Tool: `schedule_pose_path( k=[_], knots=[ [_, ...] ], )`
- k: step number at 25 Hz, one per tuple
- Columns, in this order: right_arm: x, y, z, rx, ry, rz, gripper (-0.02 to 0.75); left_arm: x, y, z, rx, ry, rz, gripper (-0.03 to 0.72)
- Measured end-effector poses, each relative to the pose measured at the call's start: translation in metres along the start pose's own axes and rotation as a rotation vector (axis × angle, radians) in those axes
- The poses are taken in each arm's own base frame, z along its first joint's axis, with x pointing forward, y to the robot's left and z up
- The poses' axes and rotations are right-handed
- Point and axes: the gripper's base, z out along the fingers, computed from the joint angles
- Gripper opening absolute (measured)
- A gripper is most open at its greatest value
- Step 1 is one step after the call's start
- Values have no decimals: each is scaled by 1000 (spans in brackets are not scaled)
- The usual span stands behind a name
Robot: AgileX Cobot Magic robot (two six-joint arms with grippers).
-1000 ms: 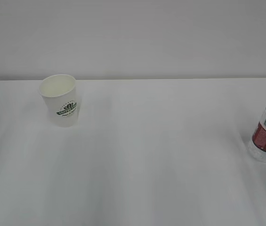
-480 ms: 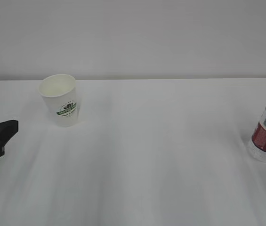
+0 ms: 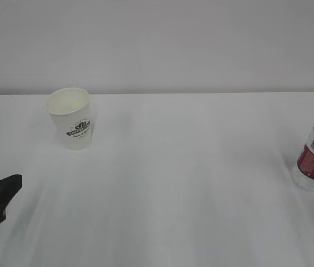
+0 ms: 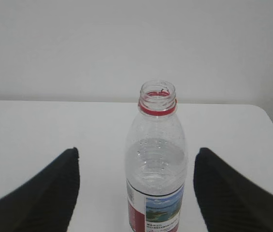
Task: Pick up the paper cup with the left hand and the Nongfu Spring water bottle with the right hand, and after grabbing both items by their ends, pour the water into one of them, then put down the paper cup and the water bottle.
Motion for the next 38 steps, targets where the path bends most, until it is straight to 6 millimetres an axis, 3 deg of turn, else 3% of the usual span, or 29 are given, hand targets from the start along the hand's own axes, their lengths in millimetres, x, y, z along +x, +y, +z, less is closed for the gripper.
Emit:
schedule_pose_path(
  k=[10,26,38],
  knots=[
    [8,0,11,4,24,43,555,10,-3,-10,61,-101,33,538],
    [71,1,2,14,52,122,555,8,-8,-9,113,-131,57,538],
    [85,7,23,-54,127,35,555,9,-9,-9,125,-130,63,537]
  ],
)
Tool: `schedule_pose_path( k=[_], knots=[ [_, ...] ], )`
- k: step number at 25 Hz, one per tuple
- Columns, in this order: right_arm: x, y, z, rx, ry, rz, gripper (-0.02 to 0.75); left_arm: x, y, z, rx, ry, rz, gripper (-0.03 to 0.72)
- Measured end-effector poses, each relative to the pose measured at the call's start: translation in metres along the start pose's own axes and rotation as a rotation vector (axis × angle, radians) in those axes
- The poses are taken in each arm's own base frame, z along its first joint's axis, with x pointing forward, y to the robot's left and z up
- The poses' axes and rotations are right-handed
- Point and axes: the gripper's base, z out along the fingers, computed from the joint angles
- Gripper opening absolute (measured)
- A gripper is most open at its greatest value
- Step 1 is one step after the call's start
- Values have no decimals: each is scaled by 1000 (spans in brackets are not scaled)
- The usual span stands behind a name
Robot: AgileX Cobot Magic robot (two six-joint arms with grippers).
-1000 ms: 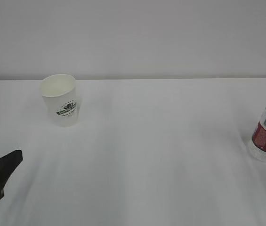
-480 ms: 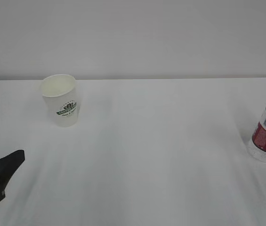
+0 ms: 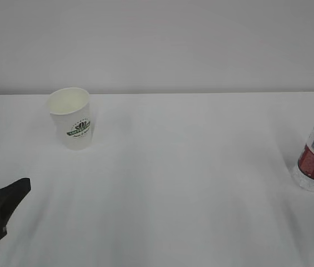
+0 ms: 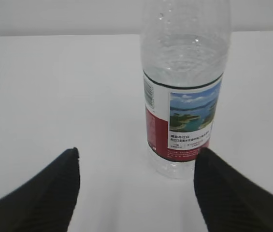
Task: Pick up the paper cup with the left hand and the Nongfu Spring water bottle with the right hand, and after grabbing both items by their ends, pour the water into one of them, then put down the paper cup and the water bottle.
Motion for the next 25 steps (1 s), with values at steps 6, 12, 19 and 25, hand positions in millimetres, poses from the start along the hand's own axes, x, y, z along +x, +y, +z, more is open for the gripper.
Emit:
schedule_pose_path(
  k=[6,12,19,25],
  knots=[
    [-5,0,1,-3,-59,-48,555,0,0,0,0,0,-2,537],
    [-12,-5,0,60,-130,-69,555,0,0,0,0,0,-2,538],
    [-14,-6,-1,72,-160,-76,555,0,-1,0,6,0,-1,537],
    [-15,-5,-1,65,-164,-79,555,0,-1,0,10,1,-72,537]
  ],
)
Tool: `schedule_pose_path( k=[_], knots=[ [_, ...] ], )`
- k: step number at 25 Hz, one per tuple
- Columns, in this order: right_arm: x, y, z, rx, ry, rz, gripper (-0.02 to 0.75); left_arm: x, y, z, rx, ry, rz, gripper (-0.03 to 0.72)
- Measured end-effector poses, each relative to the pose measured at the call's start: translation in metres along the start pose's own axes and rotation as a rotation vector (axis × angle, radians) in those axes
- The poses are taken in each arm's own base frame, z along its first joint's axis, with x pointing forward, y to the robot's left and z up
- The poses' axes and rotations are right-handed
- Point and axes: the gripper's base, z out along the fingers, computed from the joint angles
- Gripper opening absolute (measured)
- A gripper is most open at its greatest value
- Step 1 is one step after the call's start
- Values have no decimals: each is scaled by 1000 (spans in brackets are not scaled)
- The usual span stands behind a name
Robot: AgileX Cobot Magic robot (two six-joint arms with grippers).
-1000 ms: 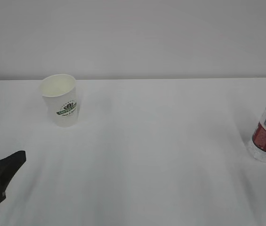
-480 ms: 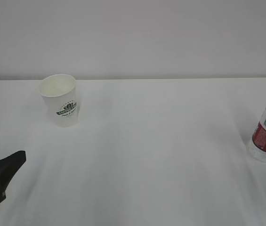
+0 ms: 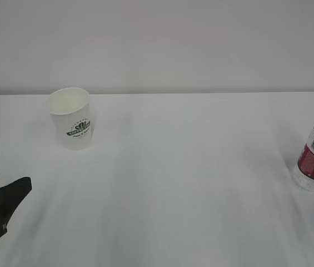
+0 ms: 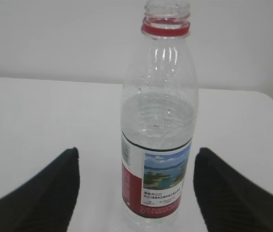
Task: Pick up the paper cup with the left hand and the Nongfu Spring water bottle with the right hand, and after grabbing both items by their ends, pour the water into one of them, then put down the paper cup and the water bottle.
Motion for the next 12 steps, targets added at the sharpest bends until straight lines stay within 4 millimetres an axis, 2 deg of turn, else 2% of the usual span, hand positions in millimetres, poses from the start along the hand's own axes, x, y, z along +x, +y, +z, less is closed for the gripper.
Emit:
schedule_pose_path(
  k=[6,12],
  knots=[
    [0,3,0,-36,-2,26,558,6,1,2,-4,38,-9,546],
    [0,4,0,-46,-2,22,643,20,3,9,-14,125,-7,591]
  ],
)
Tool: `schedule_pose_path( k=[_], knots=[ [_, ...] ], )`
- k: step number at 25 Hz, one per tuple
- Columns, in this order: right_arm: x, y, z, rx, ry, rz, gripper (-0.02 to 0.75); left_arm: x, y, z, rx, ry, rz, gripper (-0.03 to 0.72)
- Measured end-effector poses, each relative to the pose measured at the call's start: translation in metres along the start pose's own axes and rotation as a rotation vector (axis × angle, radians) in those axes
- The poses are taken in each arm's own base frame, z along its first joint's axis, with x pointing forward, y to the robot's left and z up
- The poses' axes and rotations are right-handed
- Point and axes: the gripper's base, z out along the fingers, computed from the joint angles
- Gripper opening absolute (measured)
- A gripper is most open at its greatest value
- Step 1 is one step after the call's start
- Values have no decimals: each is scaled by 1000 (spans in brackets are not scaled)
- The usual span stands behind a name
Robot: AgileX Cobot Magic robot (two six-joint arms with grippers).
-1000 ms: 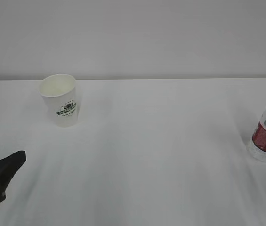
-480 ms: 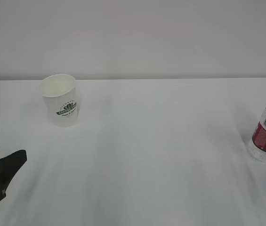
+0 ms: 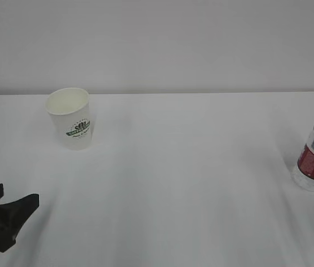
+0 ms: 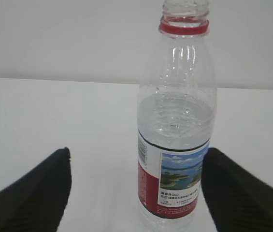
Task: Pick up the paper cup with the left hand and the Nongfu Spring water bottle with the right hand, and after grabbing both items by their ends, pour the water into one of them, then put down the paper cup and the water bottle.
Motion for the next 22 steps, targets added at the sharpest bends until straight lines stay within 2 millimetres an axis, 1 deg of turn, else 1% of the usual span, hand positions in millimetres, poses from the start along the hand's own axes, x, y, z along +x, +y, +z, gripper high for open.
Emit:
schedule_pose_path(
  k=[3,5,8,12,18,22],
  knots=[
    [0,0,0,1,0,1,655,7,1,6,-5,49,-4,596],
    [1,0,0,1,5,1,655,7,2,11,-6,51,-4,597],
    [3,0,2,3,26,4,655,3,2,18,-4,34,-1,598],
    [12,0,6,1,82,-6,656,-4,1,27,1,-4,2,598],
    [22,-5,15,53,108,22,656,-7,1,29,2,-17,3,598],
    [25,-5,20,60,87,12,656,-7,1,29,2,-18,3,598]
  ],
)
